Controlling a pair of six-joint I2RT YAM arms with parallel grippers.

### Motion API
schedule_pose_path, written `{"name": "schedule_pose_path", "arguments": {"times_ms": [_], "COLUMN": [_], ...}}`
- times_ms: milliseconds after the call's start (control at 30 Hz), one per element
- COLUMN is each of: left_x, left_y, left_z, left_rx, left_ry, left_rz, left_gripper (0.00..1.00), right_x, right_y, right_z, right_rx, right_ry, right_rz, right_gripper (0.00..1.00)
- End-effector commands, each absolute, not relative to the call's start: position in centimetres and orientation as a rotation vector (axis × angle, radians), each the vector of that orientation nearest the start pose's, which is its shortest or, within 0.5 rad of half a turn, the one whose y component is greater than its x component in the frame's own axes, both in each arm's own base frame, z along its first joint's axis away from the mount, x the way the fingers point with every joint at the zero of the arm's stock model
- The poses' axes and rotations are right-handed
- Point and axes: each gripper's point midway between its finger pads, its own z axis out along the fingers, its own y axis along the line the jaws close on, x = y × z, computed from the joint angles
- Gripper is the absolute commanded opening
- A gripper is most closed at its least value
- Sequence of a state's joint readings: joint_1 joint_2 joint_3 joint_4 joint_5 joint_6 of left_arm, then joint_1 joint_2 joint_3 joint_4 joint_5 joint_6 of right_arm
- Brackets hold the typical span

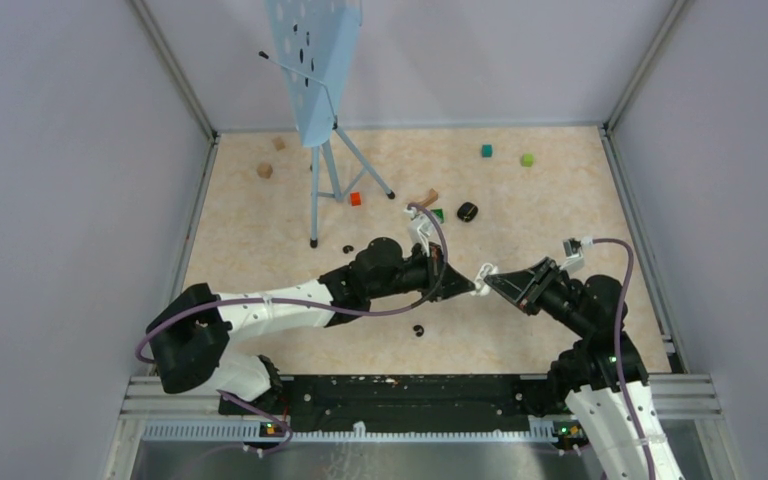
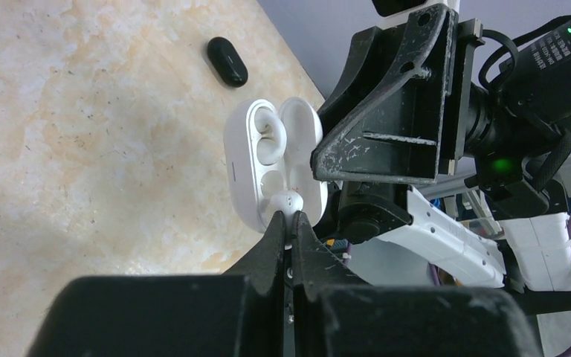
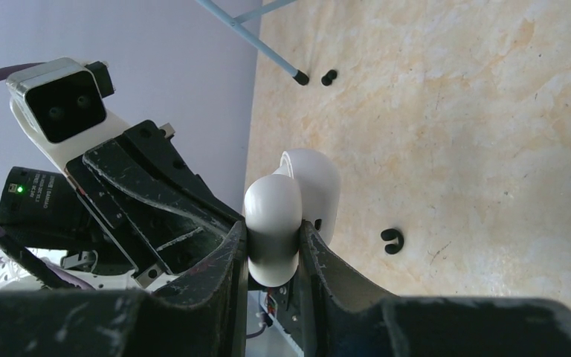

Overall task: Insert the wireless bluetooth earbuds into the charging case
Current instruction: Insert the right earbud into the right side groove of the charging case.

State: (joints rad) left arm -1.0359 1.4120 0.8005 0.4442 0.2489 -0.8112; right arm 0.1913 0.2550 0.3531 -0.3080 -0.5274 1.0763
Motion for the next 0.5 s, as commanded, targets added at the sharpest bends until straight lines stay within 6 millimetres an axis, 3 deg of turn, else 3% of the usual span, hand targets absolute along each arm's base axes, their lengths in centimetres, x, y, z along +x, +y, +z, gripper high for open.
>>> {"name": "schedule_pose_path", "arguments": {"times_ms": [0,467], "left_x": [16.93,17.19], "left_y": [-42.46,-42.80], "left_z": [24.58,24.26], "left_rx": [0.400,0.393], "left_ry": [1.852,1.868], "left_rz": [-1.547,-1.537], "left_gripper": [0.00,0.00], "right_x": [17.36,17.13], "right_y": [15.53,15.55], "right_z": [20.65,20.49], "right_rx": [0.439,0.439], "right_ry": [1.895,1.898], "right_rz": [1.352,1.358], "right_gripper": [0.00,0.00]}}
